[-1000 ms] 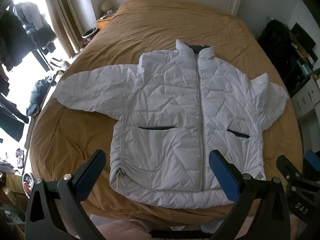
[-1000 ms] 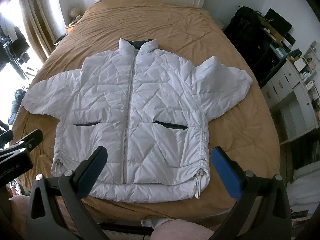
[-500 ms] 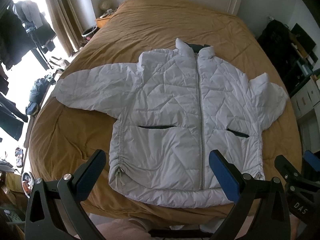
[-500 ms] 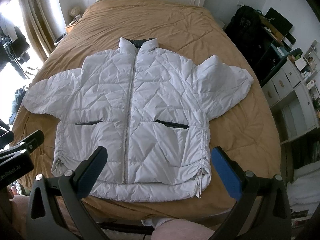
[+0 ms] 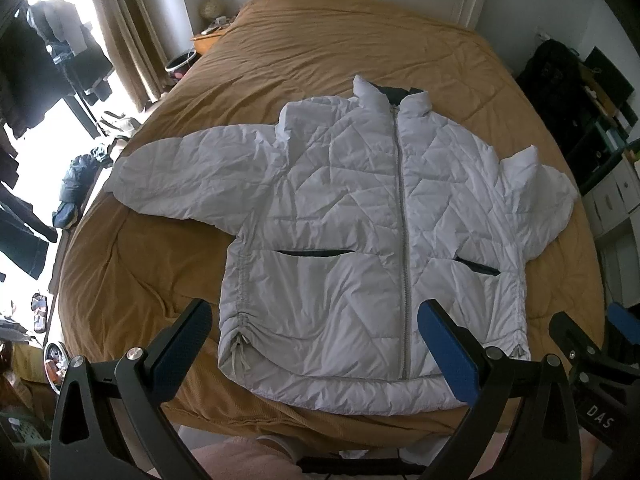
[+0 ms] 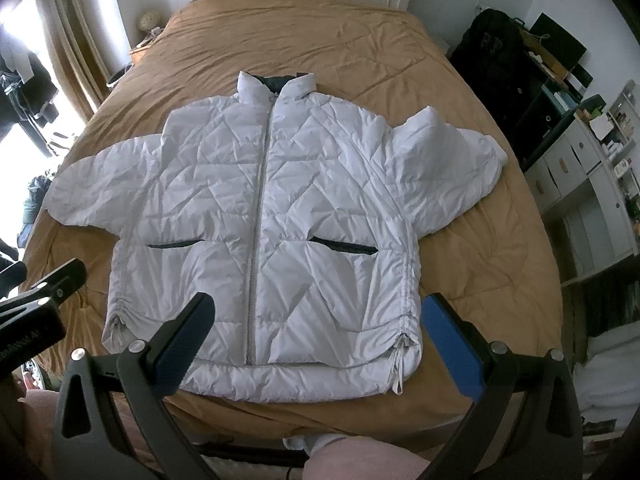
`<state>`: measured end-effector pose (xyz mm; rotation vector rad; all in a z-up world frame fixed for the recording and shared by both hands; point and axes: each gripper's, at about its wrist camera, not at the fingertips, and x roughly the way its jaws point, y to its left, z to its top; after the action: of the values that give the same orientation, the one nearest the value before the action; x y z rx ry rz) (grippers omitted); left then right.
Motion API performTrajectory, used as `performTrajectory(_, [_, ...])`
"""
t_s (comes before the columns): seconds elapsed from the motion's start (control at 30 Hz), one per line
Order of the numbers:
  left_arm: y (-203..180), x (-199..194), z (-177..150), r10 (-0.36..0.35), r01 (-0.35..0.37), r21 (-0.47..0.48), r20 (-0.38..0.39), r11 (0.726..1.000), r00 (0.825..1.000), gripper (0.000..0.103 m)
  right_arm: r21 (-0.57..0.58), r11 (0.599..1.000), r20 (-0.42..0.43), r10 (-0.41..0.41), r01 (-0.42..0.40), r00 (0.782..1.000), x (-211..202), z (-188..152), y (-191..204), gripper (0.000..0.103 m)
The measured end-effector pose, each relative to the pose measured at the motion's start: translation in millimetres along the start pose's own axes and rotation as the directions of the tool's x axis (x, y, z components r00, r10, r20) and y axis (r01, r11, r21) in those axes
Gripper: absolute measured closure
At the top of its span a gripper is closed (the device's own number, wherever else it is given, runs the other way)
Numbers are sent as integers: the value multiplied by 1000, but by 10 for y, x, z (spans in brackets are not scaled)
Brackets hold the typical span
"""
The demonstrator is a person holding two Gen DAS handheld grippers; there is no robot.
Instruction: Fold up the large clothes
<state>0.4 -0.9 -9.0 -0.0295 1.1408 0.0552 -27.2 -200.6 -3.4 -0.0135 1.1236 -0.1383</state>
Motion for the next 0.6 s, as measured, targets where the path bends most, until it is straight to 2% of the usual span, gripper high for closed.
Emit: performTrajectory(0.6, [25, 9, -4, 1, -1, -1, -2, 1000, 1000, 1, -1, 1000, -8, 2, -2, 1000, 18, -15, -3, 0])
